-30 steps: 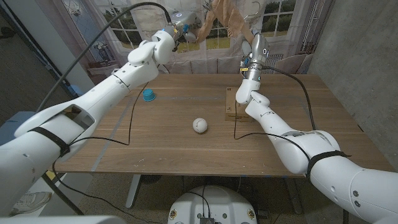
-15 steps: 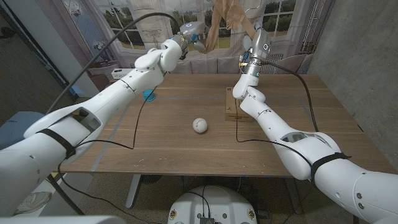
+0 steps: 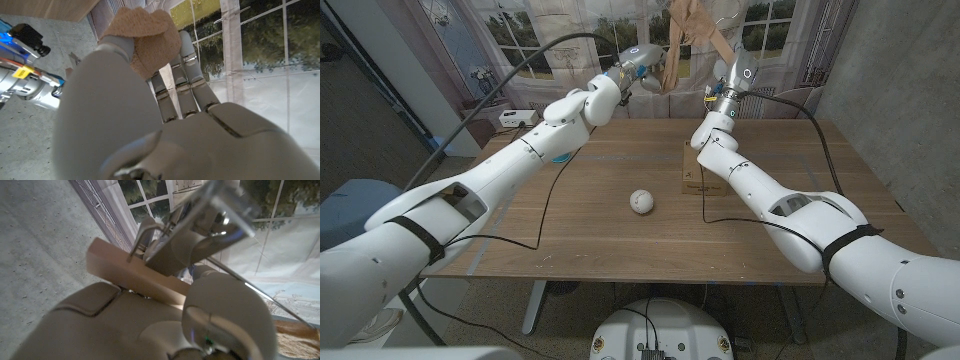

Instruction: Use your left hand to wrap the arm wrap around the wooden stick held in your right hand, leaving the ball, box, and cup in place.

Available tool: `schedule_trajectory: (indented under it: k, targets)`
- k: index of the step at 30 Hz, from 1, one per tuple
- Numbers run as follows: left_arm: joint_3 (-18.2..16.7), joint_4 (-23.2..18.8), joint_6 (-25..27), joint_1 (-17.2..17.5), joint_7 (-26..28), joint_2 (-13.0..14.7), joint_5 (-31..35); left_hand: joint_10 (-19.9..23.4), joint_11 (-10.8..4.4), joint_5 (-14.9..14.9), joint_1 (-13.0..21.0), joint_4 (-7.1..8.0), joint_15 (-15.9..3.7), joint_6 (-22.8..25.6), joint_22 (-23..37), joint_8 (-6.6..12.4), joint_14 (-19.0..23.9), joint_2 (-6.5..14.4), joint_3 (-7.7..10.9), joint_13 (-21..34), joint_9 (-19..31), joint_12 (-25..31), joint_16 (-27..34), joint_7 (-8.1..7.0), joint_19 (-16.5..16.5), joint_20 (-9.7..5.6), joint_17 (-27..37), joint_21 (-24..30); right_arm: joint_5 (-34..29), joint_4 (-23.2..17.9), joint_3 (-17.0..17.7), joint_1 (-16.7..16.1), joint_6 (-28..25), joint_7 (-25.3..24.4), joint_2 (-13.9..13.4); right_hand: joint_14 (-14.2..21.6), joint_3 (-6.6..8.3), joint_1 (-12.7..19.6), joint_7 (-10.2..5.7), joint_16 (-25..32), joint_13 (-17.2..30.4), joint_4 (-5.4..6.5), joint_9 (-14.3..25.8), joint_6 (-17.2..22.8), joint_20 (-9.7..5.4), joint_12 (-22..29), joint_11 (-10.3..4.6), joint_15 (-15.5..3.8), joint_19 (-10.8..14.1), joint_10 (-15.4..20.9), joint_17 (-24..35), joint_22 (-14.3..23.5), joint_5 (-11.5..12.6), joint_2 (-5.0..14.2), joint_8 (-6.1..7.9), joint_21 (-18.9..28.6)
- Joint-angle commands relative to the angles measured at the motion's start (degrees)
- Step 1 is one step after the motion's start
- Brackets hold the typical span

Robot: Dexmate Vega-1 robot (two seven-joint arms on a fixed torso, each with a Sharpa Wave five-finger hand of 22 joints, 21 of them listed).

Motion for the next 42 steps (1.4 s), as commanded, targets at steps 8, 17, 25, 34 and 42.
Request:
schedule_trajectory:
  k: [8,17,25,34,42]
  targets:
    - [-0.6,-4.2,-1.5,1.2,-0.5,0.2,2.2,0.6,0.07,0.4,10.2,4.00,-14.48,8.1,0.3,0.28,10.1,10.5,3.94,0.3,0.2,0.0,0.0,6.92,1.9,-10.09,0.7,0.0,-9.4,21.8,3.5,7.8,-4.8,-0.4,6.1,0.3,0.11,0.0,-0.10,0.2,-1.2,-0.18,-0.3,0.6,-5.09,-0.4,0.15,-2.66,-0.6,-0.2,0.2,0.1,-0.3,1.32,0.09,0.5]
    - [-2.4,-7.5,-2.3,2.9,3.5,0.7,4.3,0.3,0.12,0.5,10.1,4.02,-14.70,8.2,0.3,0.23,10.2,10.5,3.96,0.6,0.2,0.0,0.0,6.93,1.9,-10.12,0.7,0.0,-1.8,27.2,-4.4,10.8,-3.8,-0.4,4.9,-0.1,-0.09,-0.1,-0.16,0.1,-1.1,-0.25,-0.5,0.4,-4.88,-0.9,0.39,-2.67,-1.0,-0.5,0.2,0.1,-0.3,1.27,0.10,0.5]
    - [-4.4,-10.7,-1.8,3.5,5.1,0.5,5.3,0.3,0.03,0.5,10.0,4.03,-14.68,8.2,0.3,0.19,10.3,10.5,3.98,0.5,0.3,-0.2,-0.1,6.77,1.9,-10.16,0.7,0.1,-0.8,22.9,-5.4,8.8,-4.5,-0.4,3.0,-0.5,-0.26,-0.2,-0.24,0.1,-1.6,-0.23,-0.4,0.4,-4.79,-1.5,0.46,-2.69,-1.2,-0.3,0.2,0.0,-0.3,1.30,0.22,0.5]
    - [-7.3,-11.6,-2.9,4.2,7.4,-1.2,1.3,0.5,-0.08,0.5,10.0,4.04,-14.69,8.4,0.3,0.09,10.4,10.5,4.00,0.5,0.2,-0.2,-0.1,6.83,1.9,-10.19,0.7,0.1,-3.0,15.1,-4.8,4.6,-4.8,-0.4,0.1,-0.6,-0.38,-0.3,-0.41,0.1,-1.0,-0.20,-0.5,0.4,-4.76,-1.4,0.45,-2.68,-1.2,-0.2,0.2,0.0,-0.3,1.32,0.28,0.5]
    - [-8.1,-12.5,-2.9,4.3,11.1,-2.7,1.8,0.5,0.01,0.5,9.9,4.01,-14.68,8.4,0.3,0.02,10.4,10.5,4.05,0.6,0.2,-0.2,-0.3,6.82,1.9,-10.22,0.7,0.1,-16.1,9.6,0.6,-1.3,0.2,-0.4,-0.8,-0.6,-0.45,-0.3,-0.41,0.2,-1.3,-0.22,-0.5,0.5,-4.72,-1.7,0.52,-2.70,-1.3,0.0,0.2,0.0,-0.3,1.35,0.41,0.5]
